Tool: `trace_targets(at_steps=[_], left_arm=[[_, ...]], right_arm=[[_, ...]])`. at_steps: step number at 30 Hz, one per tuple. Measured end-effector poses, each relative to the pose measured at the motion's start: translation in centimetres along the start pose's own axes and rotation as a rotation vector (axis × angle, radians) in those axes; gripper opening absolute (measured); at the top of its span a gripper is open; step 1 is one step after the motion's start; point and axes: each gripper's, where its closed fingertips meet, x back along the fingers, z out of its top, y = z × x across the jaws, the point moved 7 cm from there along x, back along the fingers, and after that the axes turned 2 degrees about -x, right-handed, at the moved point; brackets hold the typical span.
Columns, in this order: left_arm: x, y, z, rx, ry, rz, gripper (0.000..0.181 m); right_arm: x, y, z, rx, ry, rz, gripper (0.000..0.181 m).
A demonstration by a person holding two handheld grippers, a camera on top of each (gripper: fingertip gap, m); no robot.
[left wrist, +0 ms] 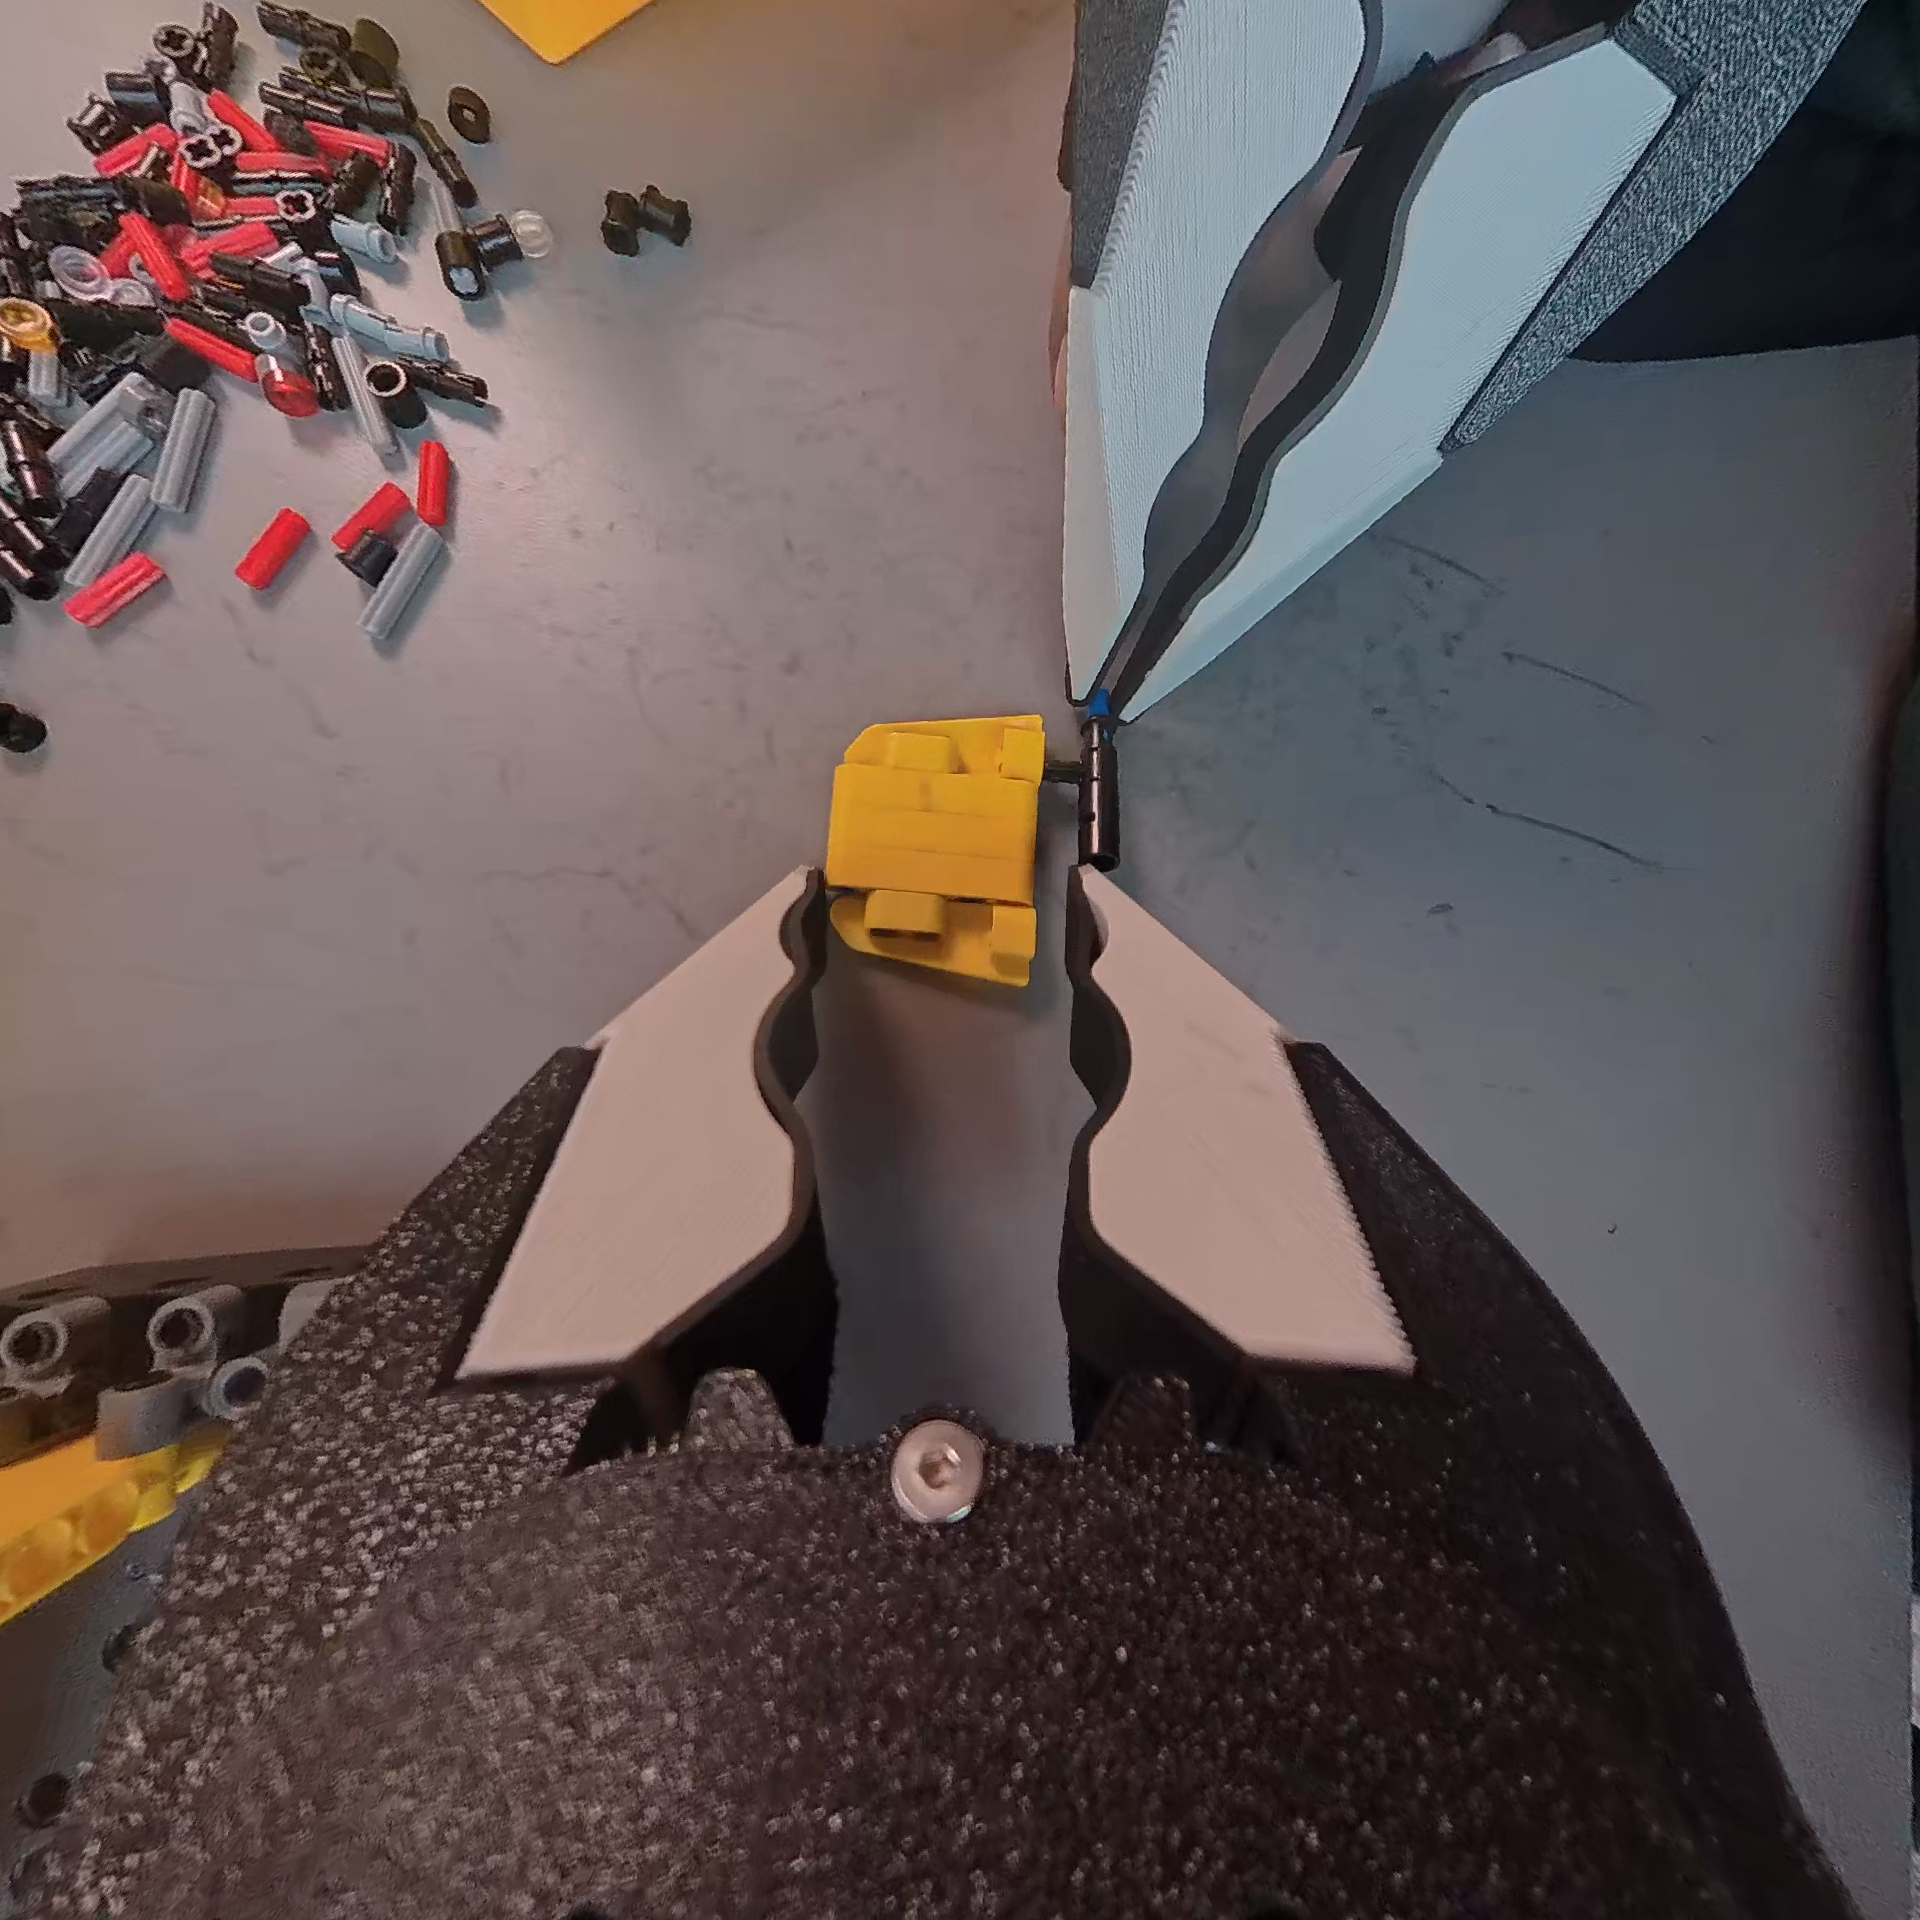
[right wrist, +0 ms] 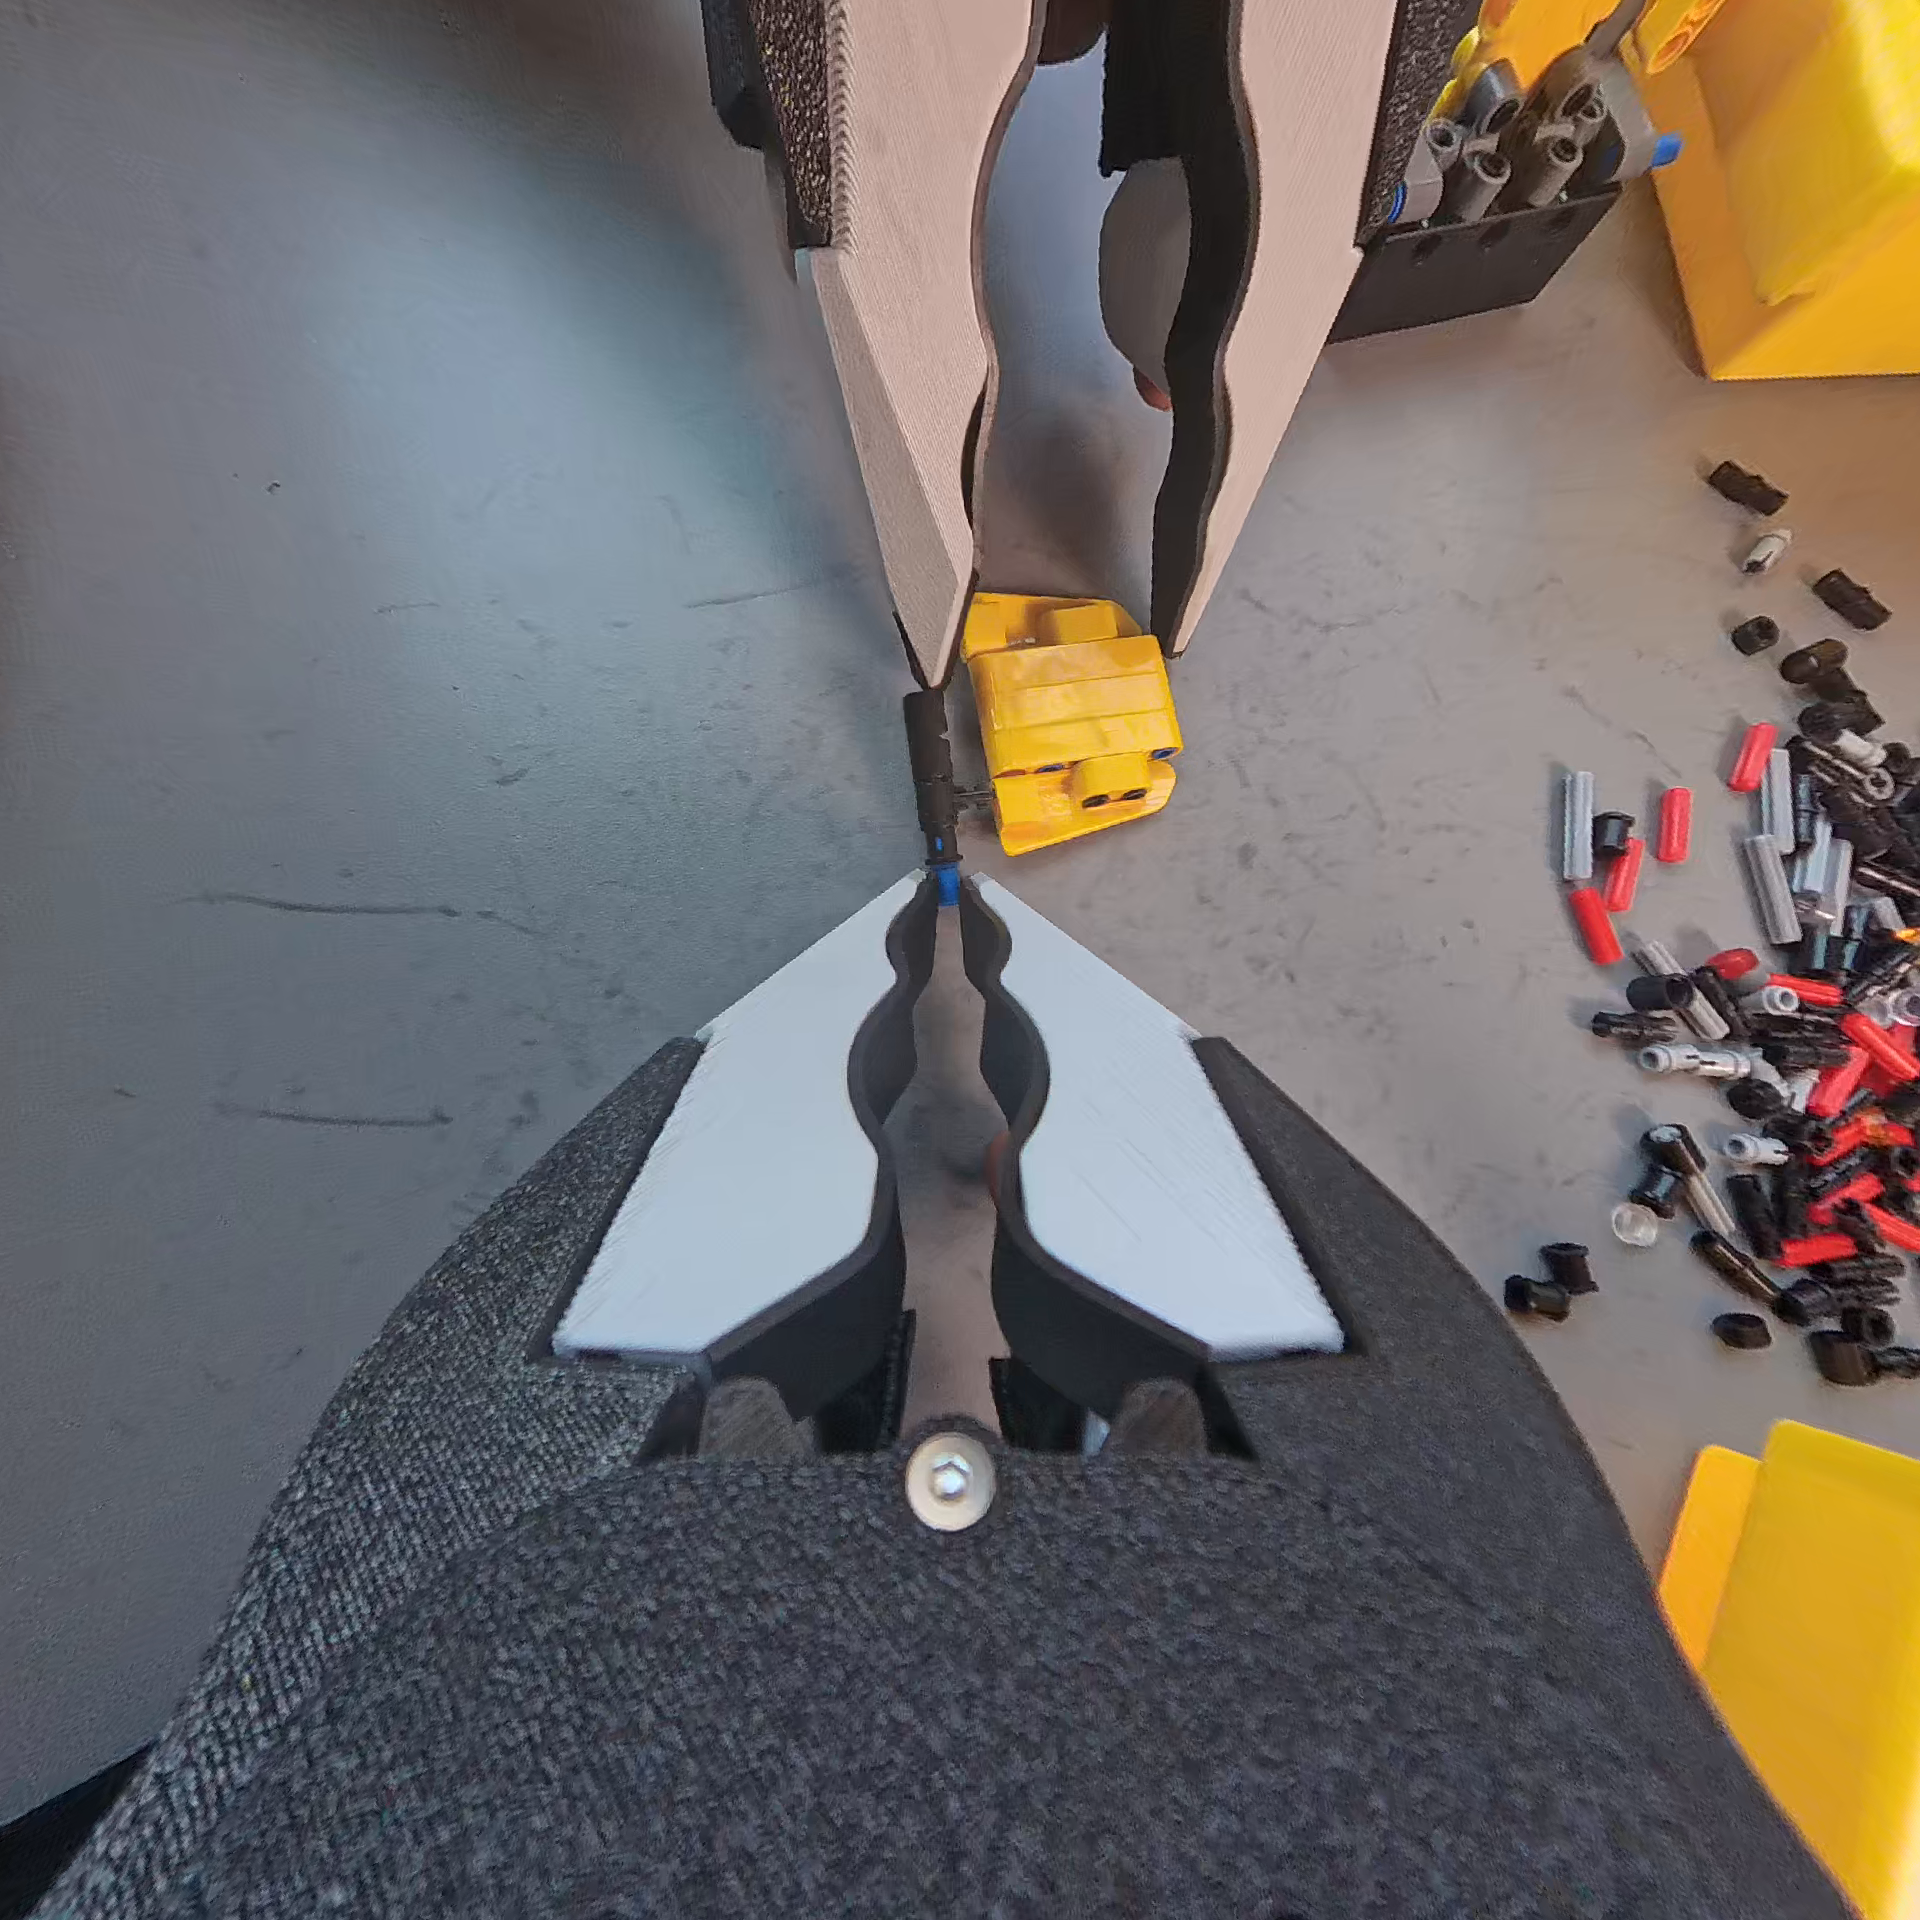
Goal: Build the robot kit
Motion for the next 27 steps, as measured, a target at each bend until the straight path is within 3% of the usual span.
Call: trace_targets(at_steps=[12, 21, 27], left_arm=[[-0.33, -0.17, -0.06, -0.108, -0.007, 0.062, 0.048], [-0.39, -0.13, -0.12, -0.114, 0.002, 0.055, 0.041], [-0.39, -0.18, -0.09, -0.115, 0.001, 0.049, 0.041]], right_arm=[[-0.09, 0.23, 0.07, 0.040, -0.011, -0.056, 0.004], [0.14, 0.26, 0.13, 0.052, 0.009, -0.059, 0.015], [-0.32, -0.17, 0.91, 0.057, 0.049, -0.046, 0.012]])
